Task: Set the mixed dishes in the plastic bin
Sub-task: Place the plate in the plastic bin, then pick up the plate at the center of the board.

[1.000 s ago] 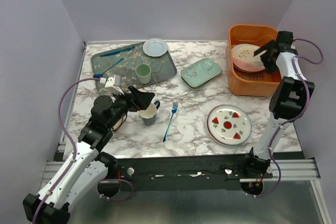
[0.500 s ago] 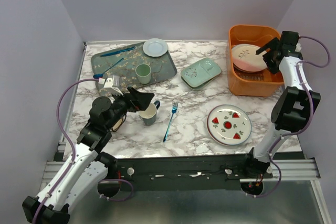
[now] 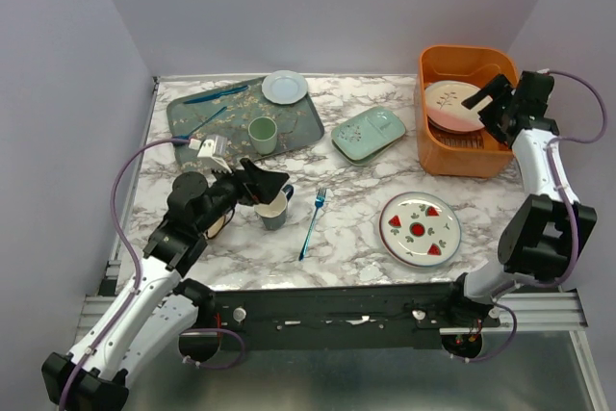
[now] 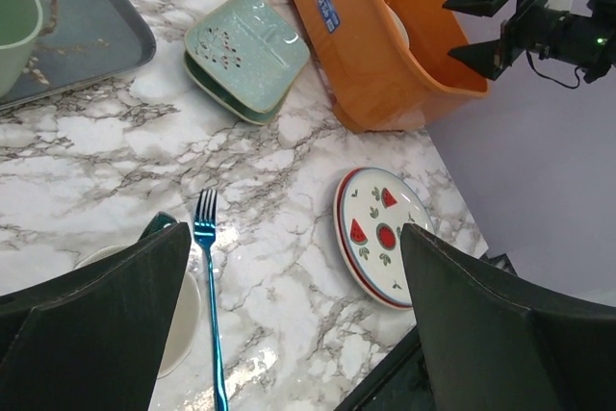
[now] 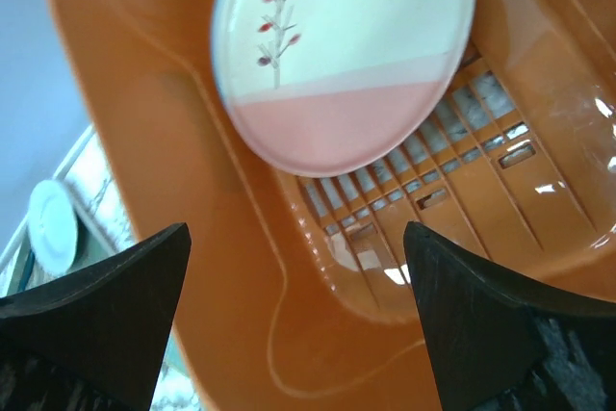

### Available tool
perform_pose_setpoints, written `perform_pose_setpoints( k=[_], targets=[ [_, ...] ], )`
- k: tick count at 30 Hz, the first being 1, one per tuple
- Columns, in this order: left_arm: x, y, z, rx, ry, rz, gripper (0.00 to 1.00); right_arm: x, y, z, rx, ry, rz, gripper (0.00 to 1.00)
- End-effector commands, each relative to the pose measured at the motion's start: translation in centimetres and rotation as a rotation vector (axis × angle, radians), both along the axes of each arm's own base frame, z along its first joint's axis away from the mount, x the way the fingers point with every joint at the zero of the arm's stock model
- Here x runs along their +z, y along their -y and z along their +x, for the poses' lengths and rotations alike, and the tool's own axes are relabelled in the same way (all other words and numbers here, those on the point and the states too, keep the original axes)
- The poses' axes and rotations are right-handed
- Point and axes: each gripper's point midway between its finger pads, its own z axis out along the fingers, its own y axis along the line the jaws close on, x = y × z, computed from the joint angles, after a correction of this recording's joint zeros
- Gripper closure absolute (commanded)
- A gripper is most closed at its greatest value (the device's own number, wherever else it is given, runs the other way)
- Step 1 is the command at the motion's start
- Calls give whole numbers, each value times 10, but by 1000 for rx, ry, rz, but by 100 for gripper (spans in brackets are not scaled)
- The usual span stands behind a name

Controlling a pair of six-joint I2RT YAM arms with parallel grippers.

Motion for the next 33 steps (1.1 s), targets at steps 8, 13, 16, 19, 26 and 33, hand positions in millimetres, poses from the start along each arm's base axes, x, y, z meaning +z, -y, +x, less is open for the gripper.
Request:
perform_pose_setpoints(
  k=[8, 13, 16, 19, 26, 33],
  targets=[
    [34, 33, -13, -217, 54, -51, 3, 74, -86, -46, 525, 340, -39, 0],
    [34, 49, -17, -268, 36, -45, 5, 85, -134, -88, 865, 461, -26, 0],
    [29, 68, -24, -304, 26, -24, 5, 101, -151, -113, 1005, 559, -80, 0],
    [22, 92, -31, -340, 10, 15, 5, 109, -162, -136, 1093, 624, -118, 0],
    [-7, 139, -35, -381, -58, 104, 7, 105, -174, -172, 1186, 720, -255, 0],
    [-55, 184, -35, -417, -155, 240, 11, 82, -184, -197, 1343, 737, -295, 0]
  ],
)
